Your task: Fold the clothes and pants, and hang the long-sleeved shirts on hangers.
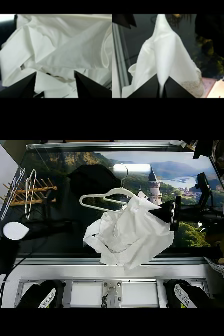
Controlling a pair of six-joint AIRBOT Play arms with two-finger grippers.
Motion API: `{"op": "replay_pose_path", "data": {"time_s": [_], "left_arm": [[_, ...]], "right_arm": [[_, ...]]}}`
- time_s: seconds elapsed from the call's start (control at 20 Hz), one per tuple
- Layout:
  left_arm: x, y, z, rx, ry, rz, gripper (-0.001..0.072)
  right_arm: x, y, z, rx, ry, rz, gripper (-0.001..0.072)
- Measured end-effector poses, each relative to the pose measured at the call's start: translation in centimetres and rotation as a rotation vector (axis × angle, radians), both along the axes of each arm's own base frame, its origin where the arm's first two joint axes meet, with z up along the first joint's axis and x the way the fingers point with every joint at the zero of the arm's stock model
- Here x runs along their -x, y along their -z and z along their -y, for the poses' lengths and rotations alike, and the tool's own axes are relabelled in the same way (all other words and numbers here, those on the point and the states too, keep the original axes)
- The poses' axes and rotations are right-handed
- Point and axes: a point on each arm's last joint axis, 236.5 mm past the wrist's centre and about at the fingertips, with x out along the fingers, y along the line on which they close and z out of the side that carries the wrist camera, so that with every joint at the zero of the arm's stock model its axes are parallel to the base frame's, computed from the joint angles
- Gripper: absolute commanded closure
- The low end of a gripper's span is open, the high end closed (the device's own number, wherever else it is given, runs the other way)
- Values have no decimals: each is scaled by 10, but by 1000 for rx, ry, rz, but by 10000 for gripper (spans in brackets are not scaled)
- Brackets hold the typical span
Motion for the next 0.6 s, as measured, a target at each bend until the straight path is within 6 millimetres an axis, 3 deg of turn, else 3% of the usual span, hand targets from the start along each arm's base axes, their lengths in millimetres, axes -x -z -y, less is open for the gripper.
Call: {"op": "replay_pose_path", "data": {"time_s": [0.3, 0.6], "left_arm": [[-4, 9, 78, 42, 50, -10, 210], [-11, 20, 113, -73, 107, -46, 210]], "right_arm": [[-1, -8, 2, 4, 48, 10, 704], [-2, -9, 3, 8, 57, 11, 704]]}}
